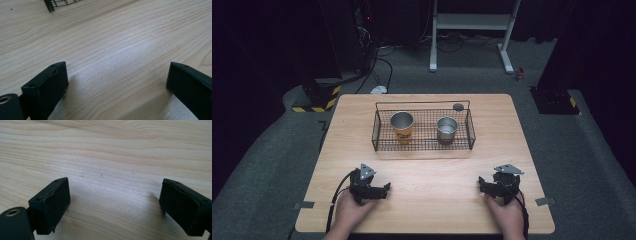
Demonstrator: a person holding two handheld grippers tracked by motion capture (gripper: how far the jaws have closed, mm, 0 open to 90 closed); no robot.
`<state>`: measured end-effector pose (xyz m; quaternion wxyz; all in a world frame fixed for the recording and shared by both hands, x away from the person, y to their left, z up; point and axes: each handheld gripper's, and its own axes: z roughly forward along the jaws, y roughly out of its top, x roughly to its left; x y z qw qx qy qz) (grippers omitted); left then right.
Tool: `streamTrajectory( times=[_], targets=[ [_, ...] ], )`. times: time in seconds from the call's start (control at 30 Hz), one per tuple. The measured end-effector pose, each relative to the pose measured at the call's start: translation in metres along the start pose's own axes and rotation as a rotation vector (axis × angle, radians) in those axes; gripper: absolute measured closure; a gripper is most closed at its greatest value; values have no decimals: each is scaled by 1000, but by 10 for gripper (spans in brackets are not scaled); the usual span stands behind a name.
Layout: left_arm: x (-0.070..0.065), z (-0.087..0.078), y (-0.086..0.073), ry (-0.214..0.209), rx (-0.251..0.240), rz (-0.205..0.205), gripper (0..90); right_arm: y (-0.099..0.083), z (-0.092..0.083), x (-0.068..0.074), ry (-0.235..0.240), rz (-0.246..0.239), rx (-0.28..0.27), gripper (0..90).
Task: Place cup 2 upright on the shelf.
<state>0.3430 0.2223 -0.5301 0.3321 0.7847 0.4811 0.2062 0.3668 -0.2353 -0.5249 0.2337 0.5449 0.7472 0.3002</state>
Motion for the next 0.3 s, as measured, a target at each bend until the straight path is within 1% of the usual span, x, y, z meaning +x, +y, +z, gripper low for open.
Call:
streamTrajectory(
  times=[0.3],
  targets=[
    [0,0,0,0,0,0,42,0,0,-1,1,0,0,98]
  ],
)
